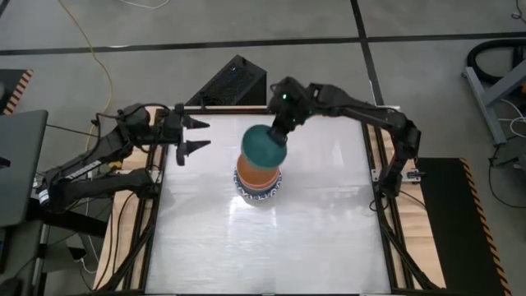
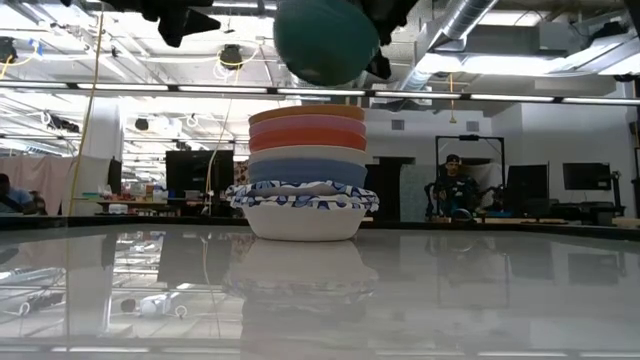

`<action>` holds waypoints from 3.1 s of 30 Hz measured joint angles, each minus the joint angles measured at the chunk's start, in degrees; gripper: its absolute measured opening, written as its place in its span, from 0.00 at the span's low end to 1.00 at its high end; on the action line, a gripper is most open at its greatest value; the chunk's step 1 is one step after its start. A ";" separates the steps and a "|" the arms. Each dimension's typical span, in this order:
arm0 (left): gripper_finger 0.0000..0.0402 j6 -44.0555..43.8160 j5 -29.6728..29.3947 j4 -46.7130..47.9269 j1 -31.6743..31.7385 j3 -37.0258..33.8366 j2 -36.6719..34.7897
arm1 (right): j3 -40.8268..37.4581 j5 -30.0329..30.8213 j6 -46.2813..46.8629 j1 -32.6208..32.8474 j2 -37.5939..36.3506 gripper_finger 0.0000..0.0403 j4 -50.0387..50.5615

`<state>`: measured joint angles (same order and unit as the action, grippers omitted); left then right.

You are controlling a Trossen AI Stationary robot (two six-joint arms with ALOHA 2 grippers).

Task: Nest bowls inside each other
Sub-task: Stack the green bowl on top of the orange bowl

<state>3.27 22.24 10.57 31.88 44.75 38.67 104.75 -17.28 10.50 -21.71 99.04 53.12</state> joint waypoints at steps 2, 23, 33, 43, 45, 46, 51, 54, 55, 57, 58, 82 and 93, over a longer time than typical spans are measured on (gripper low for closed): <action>0.65 -0.96 0.34 0.88 -0.18 0.00 -0.29 | 0.00 4.04 -0.24 2.54 0.00 0.02 -0.14; 0.65 -1.63 -1.90 4.74 -6.52 -0.04 -1.24 | -1.11 8.60 -1.05 3.13 6.46 0.02 0.38; 0.65 -0.99 -3.61 4.70 -6.64 -0.04 -1.42 | -1.11 5.45 -1.39 3.33 8.03 0.02 1.40; 0.65 -0.96 -3.61 5.57 -6.64 -0.04 -1.30 | -1.09 5.16 -1.30 3.97 8.50 0.09 1.11; 0.65 -0.96 -3.61 5.55 -6.64 -0.04 -1.30 | -1.09 5.16 -1.45 4.46 9.13 0.13 1.31; 0.65 -0.96 -3.61 5.55 -6.64 -0.04 -1.30 | -1.12 5.18 -1.81 4.66 9.25 0.15 1.60; 0.65 -1.00 -3.61 5.55 -6.64 -0.04 -1.30 | -1.09 5.15 -2.86 5.32 9.03 0.25 1.47; 0.65 -1.05 -3.61 5.55 -6.64 -0.04 -1.30 | -1.11 5.16 -2.81 5.17 8.97 0.30 1.73; 0.65 -1.34 -3.61 5.55 -6.64 -0.04 -1.30 | -1.09 5.16 -2.81 5.15 8.87 0.32 1.69; 0.65 -2.21 -3.59 5.55 -6.64 -0.04 -1.30 | -1.09 4.49 -2.87 5.11 8.70 0.34 1.85; 0.65 -2.57 -3.61 5.53 -6.64 -0.04 -1.30 | -1.09 3.76 -2.97 5.11 8.70 0.36 1.90; 0.65 -3.53 -3.11 6.11 -6.62 -0.04 -1.32 | -1.09 5.36 -4.56 6.51 8.13 0.53 3.81; 0.65 -2.57 -3.11 8.45 -6.62 -0.04 -1.22 | -1.09 5.79 -4.46 6.22 8.00 0.63 3.61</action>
<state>0.70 19.14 19.02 25.26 44.71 37.45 103.66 -11.49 6.04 -15.49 107.04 56.73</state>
